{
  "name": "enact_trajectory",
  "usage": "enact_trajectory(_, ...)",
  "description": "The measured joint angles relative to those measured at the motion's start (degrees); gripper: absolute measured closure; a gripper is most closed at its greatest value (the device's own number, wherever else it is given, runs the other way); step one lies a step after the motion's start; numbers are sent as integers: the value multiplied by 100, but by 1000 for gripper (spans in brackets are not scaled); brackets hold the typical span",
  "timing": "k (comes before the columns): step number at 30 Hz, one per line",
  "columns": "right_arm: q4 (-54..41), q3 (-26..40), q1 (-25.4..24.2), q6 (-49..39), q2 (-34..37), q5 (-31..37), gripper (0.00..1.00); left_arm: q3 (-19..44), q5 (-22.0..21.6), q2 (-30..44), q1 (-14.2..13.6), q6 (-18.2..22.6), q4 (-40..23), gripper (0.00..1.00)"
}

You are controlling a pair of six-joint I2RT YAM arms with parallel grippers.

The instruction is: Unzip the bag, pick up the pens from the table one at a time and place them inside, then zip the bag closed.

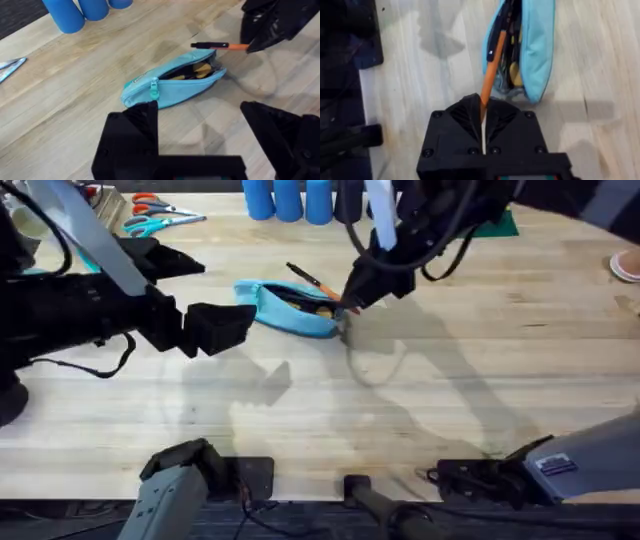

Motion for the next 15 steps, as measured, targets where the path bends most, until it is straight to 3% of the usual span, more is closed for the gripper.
enact_trajectory(15,392,-2,397,105,580,341,968,0,0,0,0,0,0,8)
